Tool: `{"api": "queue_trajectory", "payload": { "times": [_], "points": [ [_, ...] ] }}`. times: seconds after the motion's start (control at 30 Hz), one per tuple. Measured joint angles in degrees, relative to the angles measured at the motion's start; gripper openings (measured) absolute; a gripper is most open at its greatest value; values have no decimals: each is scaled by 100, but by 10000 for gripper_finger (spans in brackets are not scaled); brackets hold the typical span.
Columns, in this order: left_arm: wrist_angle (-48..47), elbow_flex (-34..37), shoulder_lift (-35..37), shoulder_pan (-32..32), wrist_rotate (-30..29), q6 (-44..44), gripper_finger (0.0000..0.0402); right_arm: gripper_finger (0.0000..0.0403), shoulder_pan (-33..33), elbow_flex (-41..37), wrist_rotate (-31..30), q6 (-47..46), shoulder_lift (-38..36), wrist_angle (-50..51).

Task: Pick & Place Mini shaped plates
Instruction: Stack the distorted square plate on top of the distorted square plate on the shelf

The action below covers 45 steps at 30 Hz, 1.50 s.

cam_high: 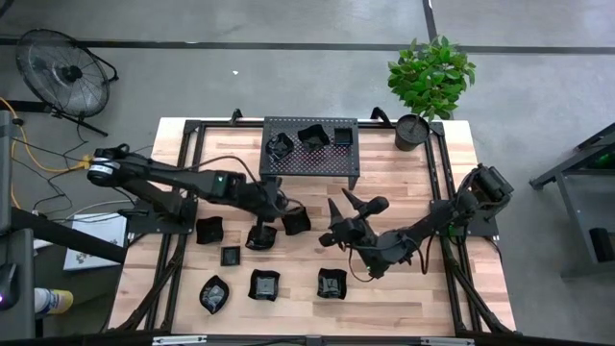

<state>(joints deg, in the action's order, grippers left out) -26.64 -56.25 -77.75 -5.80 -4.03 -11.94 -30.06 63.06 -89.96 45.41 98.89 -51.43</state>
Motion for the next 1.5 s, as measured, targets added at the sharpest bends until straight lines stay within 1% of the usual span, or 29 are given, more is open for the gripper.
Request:
{"api": "queue_trajectory", "payload": {
  "times": [0.13, 0.3, 0.43, 0.57, 0.63, 0.77, 0.87, 0.97, 1.07, 1.3, 1.37, 1.5],
  "points": [
    [179, 0, -391, -245, -15, -9, 40, 204, 6, -115, -11, -7, -1, -10],
    [273, 8, -898, -402, -151, -70, 40, 204, 4, -297, 6, -117, -76, -71],
    [359, 11, -1186, -489, -361, -70, 40, 204, -12, -424, -11, -181, -359, -86],
    [464, 11, -1294, -568, -496, -12, 40, 204, -133, -644, 18, -309, -800, -85],
    [520, 11, -1294, -634, -524, 30, 40, 204, -244, -871, -16, -450, -1085, -73],
    [780, 11, -1294, -818, -522, 44, 40, 204, -475, -1466, -15, -1037, -1604, -72],
    [1004, 9, -1294, -979, -372, 57, 40, 204, -674, -1981, -13, -1501, -1930, -66],
    [1193, 9, -1294, -1104, -504, -114, 40, 204, -842, -2382, -10, -1851, -2181, -79],
    [1311, 9, -1292, -1163, -650, -265, 54, 204, -955, -2664, -9, -2052, -2319, -75],
    [1357, 4, -1433, -1161, -880, -267, 134, 204, -1049, -3046, 28, -2384, -2365, -65],
    [1395, -2, -1487, -1161, -1007, -18, 144, 204, -1062, -3131, 32, -2494, -2363, -46],
    [1299, 4, -1523, -1199, -1277, 224, 144, 204, -1062, -3258, 38, -2746, -2361, -19]
  ]
}}
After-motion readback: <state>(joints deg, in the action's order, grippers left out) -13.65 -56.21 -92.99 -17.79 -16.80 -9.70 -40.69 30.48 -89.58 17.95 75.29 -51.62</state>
